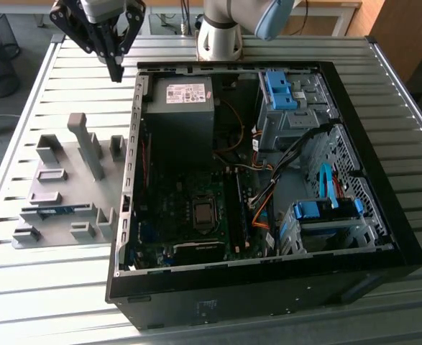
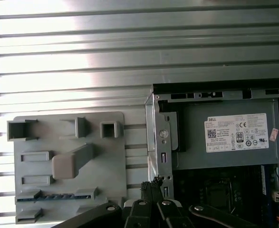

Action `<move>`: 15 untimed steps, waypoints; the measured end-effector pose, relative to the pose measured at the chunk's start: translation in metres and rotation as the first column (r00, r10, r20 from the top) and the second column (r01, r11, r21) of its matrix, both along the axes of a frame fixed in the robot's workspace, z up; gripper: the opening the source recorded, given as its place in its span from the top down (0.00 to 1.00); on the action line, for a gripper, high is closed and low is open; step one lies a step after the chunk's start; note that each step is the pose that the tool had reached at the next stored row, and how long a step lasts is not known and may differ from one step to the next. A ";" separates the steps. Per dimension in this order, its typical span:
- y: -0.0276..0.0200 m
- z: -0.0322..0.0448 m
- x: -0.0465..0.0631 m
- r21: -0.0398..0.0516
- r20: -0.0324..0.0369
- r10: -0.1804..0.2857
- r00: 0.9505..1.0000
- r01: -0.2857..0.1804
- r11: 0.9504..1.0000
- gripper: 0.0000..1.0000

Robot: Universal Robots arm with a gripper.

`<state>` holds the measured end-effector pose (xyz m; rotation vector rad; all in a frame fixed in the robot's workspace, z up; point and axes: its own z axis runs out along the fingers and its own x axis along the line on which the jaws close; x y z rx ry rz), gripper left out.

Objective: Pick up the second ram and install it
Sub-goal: 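Reach for the second ram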

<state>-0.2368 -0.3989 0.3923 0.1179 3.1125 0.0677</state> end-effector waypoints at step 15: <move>0.0000 -0.0001 -0.010 0.000 0.000 0.000 1.000 0.000 1.000 0.90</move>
